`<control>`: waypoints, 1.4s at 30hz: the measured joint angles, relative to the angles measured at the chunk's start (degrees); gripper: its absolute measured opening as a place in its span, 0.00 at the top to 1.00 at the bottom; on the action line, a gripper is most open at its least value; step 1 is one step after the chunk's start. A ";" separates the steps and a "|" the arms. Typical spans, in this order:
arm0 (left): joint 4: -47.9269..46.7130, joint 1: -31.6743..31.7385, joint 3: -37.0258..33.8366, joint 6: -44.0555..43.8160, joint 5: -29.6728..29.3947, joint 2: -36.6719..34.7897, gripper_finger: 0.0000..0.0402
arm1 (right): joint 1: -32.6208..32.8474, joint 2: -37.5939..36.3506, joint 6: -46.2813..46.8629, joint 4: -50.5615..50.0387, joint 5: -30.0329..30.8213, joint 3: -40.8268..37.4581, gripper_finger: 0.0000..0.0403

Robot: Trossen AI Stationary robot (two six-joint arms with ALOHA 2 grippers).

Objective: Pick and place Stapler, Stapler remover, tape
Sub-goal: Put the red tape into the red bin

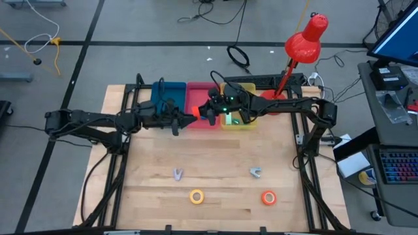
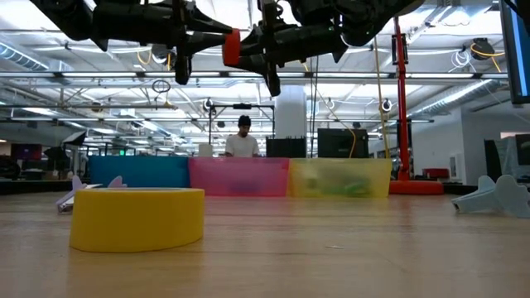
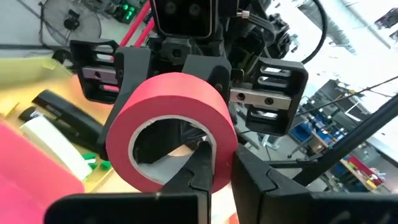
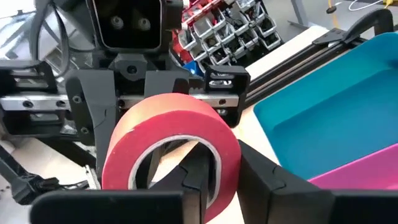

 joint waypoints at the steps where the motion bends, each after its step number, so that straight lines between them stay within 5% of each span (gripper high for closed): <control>1: -1.39 0.10 0.02 0.04 0.08 -0.77 0.93 | -0.17 0.06 -0.62 -0.02 -0.43 0.00 0.86; 15: -23.96 4.10 0.01 1.72 -6.52 -11.91 0.93 | -7.22 -1.32 -1.16 -5.06 -25.26 0.09 0.67; 21: -24.12 8.53 0.51 2.65 -7.16 -7.04 0.93 | -9.55 -3.36 -0.72 -12.42 -35.61 0.05 0.68; 26: -30.38 13.34 8.49 8.45 -2.77 2.52 0.93 | -10.54 -6.26 -7.18 -23.23 -36.04 0.00 0.71; 30: -38.60 17.00 17.75 14.89 -0.25 11.44 0.93 | -10.79 -9.46 -13.68 -35.84 -30.20 0.00 0.73; 35: -47.83 21.00 29.65 21.57 1.75 22.10 0.93 | -10.49 -16.75 -20.20 -50.95 -13.19 -2.56 0.76; 42: -57.75 23.79 45.50 27.67 1.93 36.32 0.93 | -9.54 -31.12 -14.29 -57.76 4.71 -12.26 0.78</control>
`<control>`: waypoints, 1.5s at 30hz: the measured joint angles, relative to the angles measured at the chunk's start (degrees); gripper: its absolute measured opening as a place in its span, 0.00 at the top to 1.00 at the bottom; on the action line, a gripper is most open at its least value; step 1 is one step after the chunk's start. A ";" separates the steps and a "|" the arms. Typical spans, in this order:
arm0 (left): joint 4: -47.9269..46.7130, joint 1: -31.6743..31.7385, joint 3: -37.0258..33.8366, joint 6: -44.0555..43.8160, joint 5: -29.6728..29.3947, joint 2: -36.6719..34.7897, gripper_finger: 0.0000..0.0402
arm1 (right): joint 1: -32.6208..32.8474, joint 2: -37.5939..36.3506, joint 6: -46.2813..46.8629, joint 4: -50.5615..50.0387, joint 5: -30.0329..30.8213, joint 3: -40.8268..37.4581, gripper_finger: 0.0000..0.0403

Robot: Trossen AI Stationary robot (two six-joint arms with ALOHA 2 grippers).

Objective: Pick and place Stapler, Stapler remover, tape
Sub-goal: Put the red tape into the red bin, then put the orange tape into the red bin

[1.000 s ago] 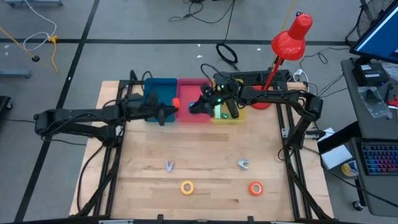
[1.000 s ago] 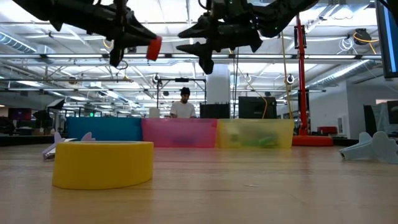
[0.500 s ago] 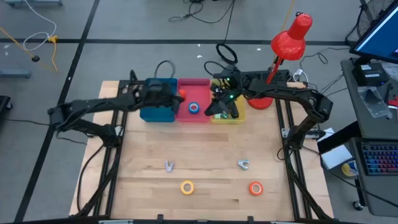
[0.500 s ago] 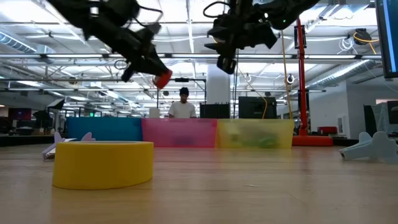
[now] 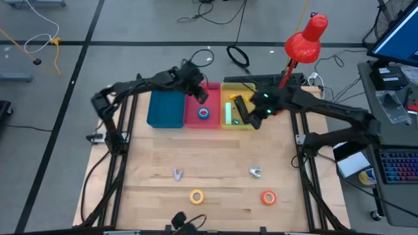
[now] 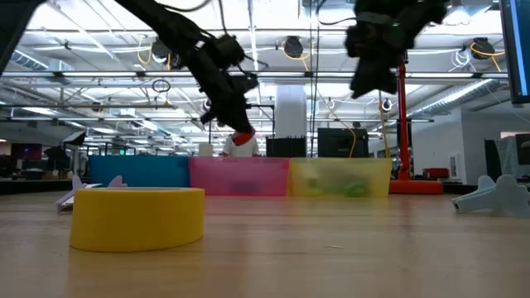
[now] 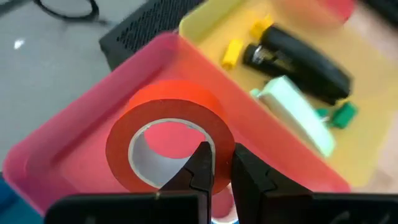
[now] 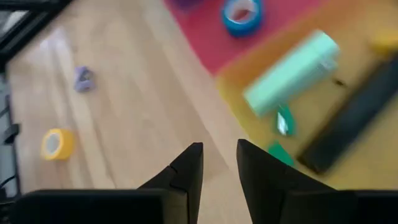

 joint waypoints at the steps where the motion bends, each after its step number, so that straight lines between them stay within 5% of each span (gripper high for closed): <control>1: -1.91 0.13 1.88 0.55 -0.01 1.85 0.93 | 0.23 -2.19 1.62 -0.67 1.15 -1.63 0.78; 7: -8.45 1.25 9.58 0.56 -0.85 10.18 0.93 | 1.18 -14.98 11.63 -2.61 7.49 -11.20 0.78; 16: -11.72 3.59 11.82 -3.27 -1.05 16.52 0.93 | 2.59 -26.92 20.64 -9.18 15.04 -19.19 0.78; 26: -11.55 3.80 11.82 -4.56 -1.02 16.72 0.92 | 2.61 -27.86 22.00 -9.78 14.63 -20.00 0.78; 38: -11.48 2.45 11.82 -3.17 -4.62 16.72 0.67 | 2.59 -27.86 22.02 -7.95 14.61 -20.00 0.78; 45: -13.14 2.46 11.80 -5.98 -0.50 12.98 0.59 | 2.59 -27.86 21.55 -1.63 9.76 -20.00 0.78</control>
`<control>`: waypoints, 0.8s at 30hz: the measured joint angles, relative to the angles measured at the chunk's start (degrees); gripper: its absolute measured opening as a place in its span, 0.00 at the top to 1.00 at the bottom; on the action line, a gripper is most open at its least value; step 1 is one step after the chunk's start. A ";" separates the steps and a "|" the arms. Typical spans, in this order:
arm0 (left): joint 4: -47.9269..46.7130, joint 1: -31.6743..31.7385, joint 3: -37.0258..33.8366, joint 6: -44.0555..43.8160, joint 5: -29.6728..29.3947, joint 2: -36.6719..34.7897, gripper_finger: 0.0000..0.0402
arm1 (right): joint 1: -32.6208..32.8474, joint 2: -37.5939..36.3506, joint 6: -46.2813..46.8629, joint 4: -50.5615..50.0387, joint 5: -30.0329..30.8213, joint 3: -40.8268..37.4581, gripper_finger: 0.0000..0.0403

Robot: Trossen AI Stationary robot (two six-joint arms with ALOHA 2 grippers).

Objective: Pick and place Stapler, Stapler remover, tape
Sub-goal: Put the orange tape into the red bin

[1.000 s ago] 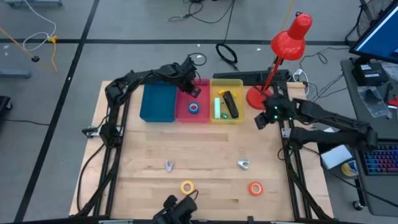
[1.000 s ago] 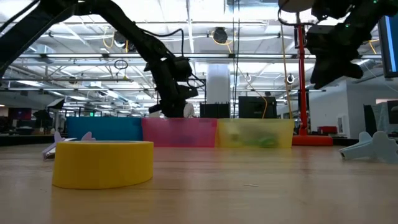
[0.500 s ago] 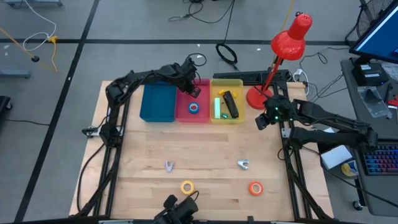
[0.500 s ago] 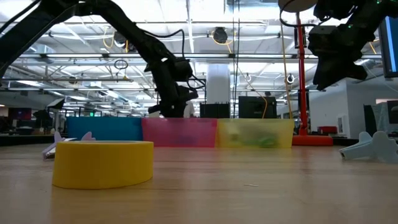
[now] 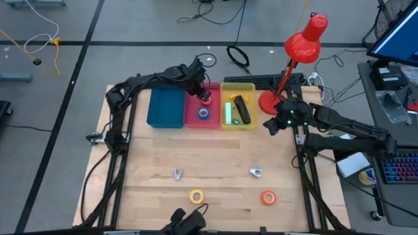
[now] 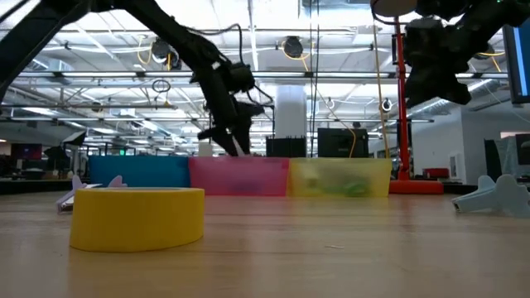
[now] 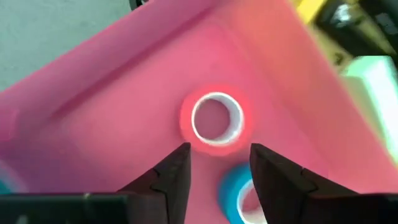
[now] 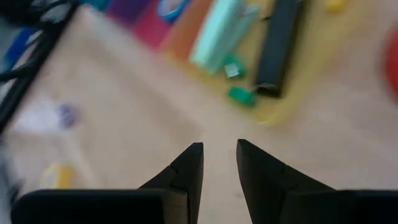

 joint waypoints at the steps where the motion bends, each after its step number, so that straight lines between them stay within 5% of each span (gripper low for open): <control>1: -0.72 -0.19 0.00 -0.04 0.00 -1.08 0.59 | 0.00 0.00 -1.36 0.35 -2.74 0.00 0.78; 4: -3.81 -1.12 0.00 1.26 -0.62 -5.22 0.58 | 0.78 -0.07 -4.40 0.16 -12.32 0.00 0.78; 7: -5.80 -2.79 0.00 2.72 -1.80 -9.66 0.58 | 3.38 -0.37 -3.65 0.18 -15.04 0.00 0.78; 15: -9.55 -8.61 0.00 6.02 -7.57 -18.74 0.58 | 16.91 -2.10 -2.61 -0.46 -14.26 0.00 0.78; 24: -9.97 -13.26 0.00 5.42 -9.09 -22.45 0.58 | 39.28 2.97 4.56 -2.97 -3.22 0.02 0.78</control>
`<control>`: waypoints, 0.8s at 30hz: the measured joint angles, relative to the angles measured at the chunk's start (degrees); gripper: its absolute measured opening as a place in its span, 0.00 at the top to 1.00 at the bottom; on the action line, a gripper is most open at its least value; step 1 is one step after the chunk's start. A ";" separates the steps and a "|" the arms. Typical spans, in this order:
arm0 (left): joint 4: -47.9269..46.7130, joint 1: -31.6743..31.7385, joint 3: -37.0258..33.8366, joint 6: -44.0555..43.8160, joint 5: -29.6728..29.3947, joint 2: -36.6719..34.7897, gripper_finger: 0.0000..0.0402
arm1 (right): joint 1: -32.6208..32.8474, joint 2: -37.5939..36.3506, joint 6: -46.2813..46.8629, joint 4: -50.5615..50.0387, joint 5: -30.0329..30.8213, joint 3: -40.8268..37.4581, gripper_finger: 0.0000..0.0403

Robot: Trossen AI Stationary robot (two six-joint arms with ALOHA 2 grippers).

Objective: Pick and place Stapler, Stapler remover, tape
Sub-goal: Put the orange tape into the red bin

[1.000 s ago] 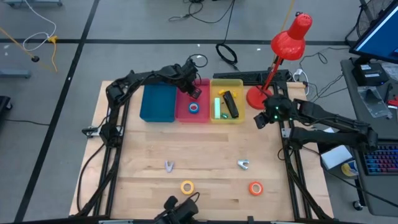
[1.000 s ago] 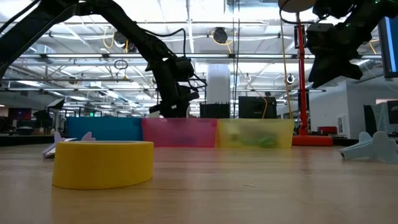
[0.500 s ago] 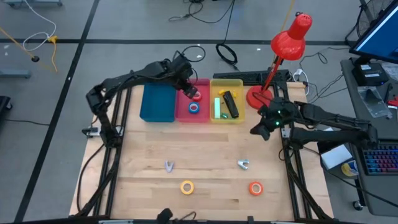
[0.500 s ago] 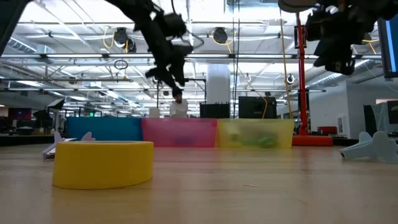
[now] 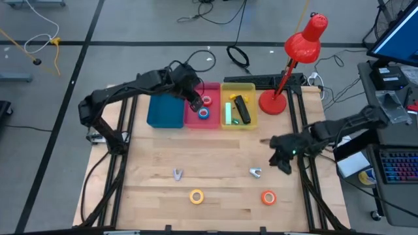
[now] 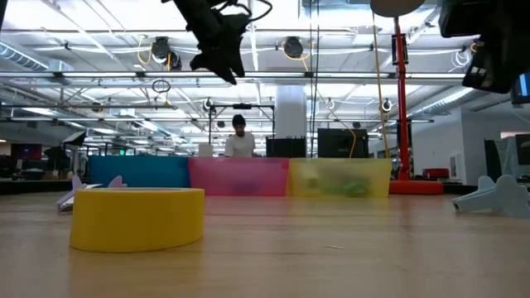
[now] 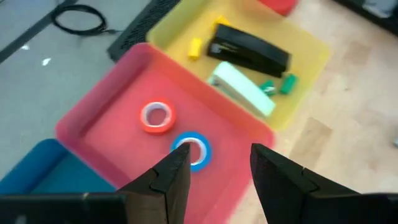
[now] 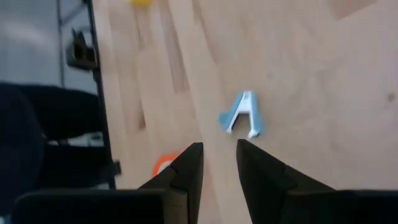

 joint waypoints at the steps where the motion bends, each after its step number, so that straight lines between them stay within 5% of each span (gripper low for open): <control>1: 0.01 -0.83 0.00 -0.50 0.20 -0.10 0.58 | 2.20 0.92 0.87 0.06 0.99 0.00 0.78; 10: 3.26 -13.20 -2.02 -3.01 -0.60 -1.83 0.58 | 18.63 9.64 11.29 2.82 5.38 0.00 0.78; 24: 25.00 -33.48 -33.02 -15.39 -12.84 -23.51 0.58 | 30.33 23.21 34.68 12.66 9.88 0.61 0.78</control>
